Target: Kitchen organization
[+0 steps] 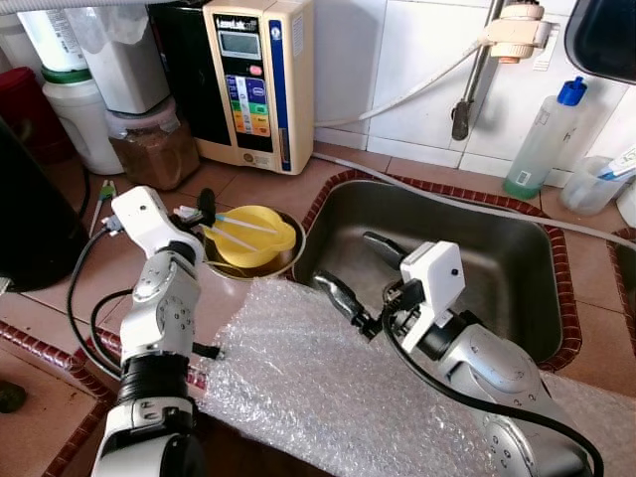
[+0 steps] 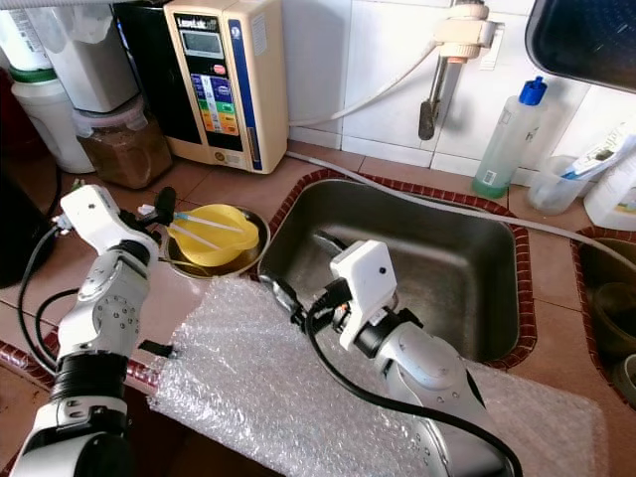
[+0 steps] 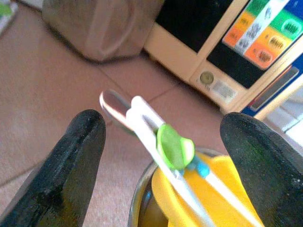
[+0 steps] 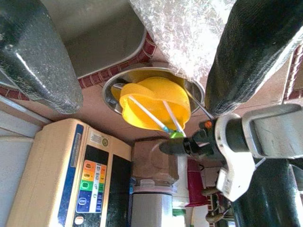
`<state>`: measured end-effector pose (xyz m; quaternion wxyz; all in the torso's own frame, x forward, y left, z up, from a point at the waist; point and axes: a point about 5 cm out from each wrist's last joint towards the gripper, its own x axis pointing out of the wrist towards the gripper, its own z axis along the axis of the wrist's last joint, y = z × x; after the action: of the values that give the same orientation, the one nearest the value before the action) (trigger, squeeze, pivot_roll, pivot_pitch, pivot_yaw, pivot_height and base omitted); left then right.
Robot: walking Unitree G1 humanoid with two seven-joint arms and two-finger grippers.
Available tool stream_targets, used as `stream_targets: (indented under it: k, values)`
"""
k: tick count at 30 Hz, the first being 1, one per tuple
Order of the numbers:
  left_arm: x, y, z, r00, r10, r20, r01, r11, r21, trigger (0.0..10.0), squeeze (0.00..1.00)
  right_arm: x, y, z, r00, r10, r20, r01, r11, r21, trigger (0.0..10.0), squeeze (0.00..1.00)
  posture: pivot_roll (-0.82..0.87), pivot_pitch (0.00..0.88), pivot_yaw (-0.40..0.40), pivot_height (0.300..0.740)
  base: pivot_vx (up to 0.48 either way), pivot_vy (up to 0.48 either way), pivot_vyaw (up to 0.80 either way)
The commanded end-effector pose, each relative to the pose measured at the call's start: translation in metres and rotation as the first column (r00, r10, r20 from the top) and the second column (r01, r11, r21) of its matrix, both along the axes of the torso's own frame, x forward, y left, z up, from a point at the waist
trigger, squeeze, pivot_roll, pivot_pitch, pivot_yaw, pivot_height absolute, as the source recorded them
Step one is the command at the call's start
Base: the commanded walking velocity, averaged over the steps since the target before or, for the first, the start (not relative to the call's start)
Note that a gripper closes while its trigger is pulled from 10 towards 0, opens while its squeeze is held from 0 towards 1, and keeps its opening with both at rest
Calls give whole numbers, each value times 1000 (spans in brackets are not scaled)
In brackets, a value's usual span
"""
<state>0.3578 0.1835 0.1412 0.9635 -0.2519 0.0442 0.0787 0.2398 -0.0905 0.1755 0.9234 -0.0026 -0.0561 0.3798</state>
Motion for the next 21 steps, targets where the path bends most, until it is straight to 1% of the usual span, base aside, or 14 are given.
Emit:
stream_targets:
  k: [1, 2, 3, 4, 5, 11, 16, 17, 21]
  values:
    - [3, -3, 4, 1000, -20, 6, 20, 1000, -15, 10000, 0, -1, 2, 4, 1000, 15, 12, -16, 1000, 3, 10000, 0, -109, 7, 60, 740, 0, 0, 0]
    - [4, -4, 4, 1000, -22, 3, 22, 999, -32, 7373, 0, 0, 2, 4, 1000, 16, 13, -16, 1000, 3, 10000, 0, -109, 7, 60, 740, 0, 0, 0]
    - [4, -4, 4, 1000, -22, 3, 22, 999, -32, 7373, 0, 0, 2, 4, 1000, 16, 13, -16, 1000, 3, 10000, 0, -109, 7, 60, 740, 0, 0, 0]
    - [6, -5, 4, 1000, -23, 3, 23, 998, -62, 1608, 0, 0, 2, 4, 1000, 16, 13, -16, 1000, 4, 10000, 0, -108, 4, 62, 740, 0, 0, 0]
    - [7, -5, 5, 1000, -23, 6, 23, 997, -74, 0, 0, 0, 2, 4, 1000, 16, 12, -16, 1000, 5, 10000, 0, -108, 4, 62, 740, 0, 0, 0]
    - [9, -4, 6, 1000, -21, 5, 21, 997, -79, 0, 0, -1, 3, 4, 1000, 15, 9, -15, 1000, 6, 10000, 0, -110, 0, 67, 740, 0, 0, 0]
    - [8, 0, 7, 1000, 6, 8, -6, 997, -71, 0, 0, -1, 3, 3, 1000, 12, 9, -12, 1000, 3, 10000, 0, -111, 1, 67, 740, 0, 0, 0]
    - [7, 4, 9, 999, 33, 15, -33, 998, -58, 0, 0, -1, 3, 3, 1000, 10, 9, -10, 1000, 3, 10000, 0, -111, 3, 65, 740, 0, 0, 0]
    - [6, 5, 9, 999, 38, 11, -37, 997, -69, 0, 0, -1, 3, 2, 1000, 9, 8, -9, 1000, -1, 10000, 0, -109, 4, 63, 740, 0, 0, 0]
